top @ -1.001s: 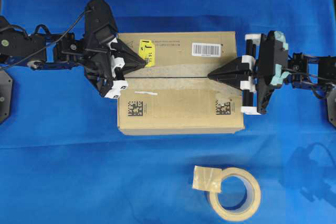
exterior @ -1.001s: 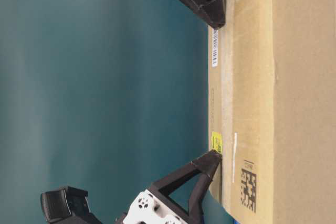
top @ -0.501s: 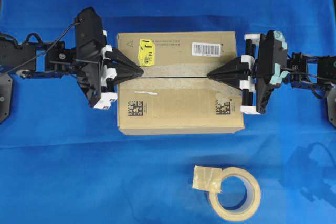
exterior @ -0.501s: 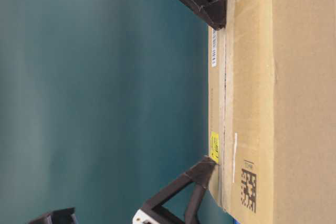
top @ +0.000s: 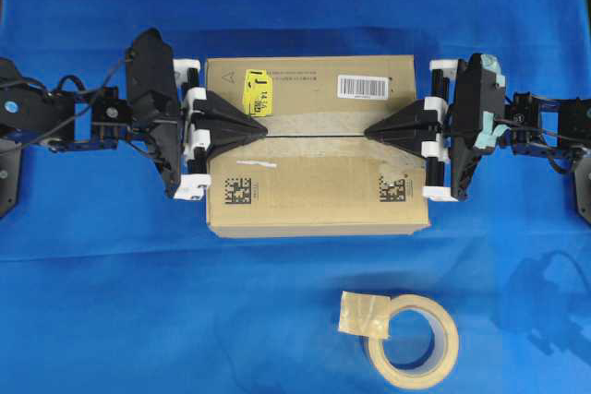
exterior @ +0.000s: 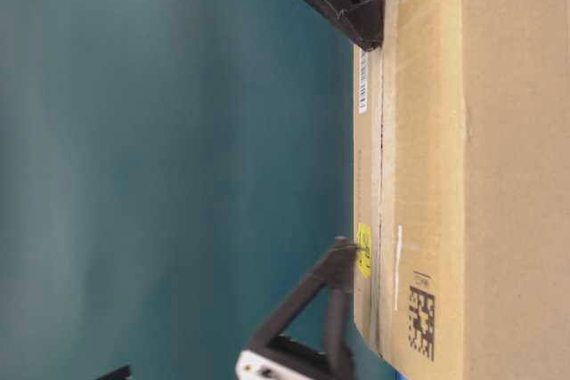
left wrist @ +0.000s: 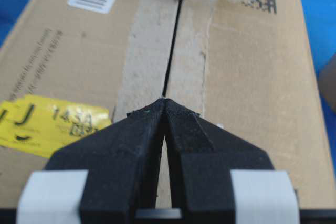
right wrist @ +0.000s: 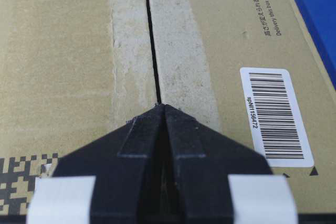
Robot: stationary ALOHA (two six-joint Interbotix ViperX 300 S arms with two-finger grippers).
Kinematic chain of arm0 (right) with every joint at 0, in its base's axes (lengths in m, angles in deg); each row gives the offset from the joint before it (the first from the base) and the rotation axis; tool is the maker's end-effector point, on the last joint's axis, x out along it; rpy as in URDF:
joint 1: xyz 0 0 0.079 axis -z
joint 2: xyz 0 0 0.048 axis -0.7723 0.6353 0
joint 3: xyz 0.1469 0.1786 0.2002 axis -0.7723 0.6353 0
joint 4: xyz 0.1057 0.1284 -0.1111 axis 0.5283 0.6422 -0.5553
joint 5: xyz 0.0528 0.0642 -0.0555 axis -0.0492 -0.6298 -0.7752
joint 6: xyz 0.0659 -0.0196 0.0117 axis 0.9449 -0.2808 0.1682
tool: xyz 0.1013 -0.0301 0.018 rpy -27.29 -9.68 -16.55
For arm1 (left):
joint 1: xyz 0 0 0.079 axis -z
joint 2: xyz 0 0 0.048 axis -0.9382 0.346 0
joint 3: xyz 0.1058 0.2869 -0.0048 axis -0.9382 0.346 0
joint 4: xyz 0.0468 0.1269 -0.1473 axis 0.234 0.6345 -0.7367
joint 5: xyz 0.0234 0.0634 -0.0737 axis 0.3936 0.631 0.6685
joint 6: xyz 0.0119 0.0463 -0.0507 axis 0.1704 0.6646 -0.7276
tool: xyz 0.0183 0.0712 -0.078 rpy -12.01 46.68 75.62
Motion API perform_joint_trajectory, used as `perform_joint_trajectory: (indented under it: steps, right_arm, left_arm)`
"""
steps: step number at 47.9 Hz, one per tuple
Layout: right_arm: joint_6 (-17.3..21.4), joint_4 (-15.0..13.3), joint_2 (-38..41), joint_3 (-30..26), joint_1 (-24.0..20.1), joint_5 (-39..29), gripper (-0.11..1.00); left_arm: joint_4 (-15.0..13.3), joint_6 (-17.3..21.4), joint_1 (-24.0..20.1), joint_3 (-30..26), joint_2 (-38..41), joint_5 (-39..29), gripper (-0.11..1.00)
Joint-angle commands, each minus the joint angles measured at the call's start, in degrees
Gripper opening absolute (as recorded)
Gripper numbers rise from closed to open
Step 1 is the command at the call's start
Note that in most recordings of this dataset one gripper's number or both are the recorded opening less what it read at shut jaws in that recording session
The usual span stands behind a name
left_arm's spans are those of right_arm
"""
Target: Close the cardboard box.
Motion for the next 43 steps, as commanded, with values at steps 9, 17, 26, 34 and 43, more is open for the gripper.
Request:
perform_joint_trajectory:
  steps: [9, 17, 26, 34, 43]
  right_arm:
    - [-0.1, 0.2, -0.3, -0.8, 0.2, 0.5, 0.0]
    - [-0.1, 0.1, -0.4, -0.8, 0.3, 0.5, 0.0]
    - [-0.1, 0.2, -0.4, -0.8, 0.3, 0.5, 0.0]
    - [-0.1, 0.2, -0.4, -1.0, 0.2, 0.5, 0.0]
    - [0.0, 0.2, -0.4, -1.0, 0.2, 0.5, 0.0]
  left_arm:
    - [0.2, 0.6, 0.2, 0.0, 2.3, 3.5, 0.0]
    - [0.2, 1.1, 0.2, 1.0, 3.0, 5.4, 0.0]
    - [0.2, 1.4, 0.2, 1.5, 3.0, 6.9, 0.0]
    - [0.2, 1.5, 0.2, 1.5, 3.0, 6.9, 0.0]
    - [0.2, 1.5, 0.2, 1.4, 3.0, 6.9, 0.0]
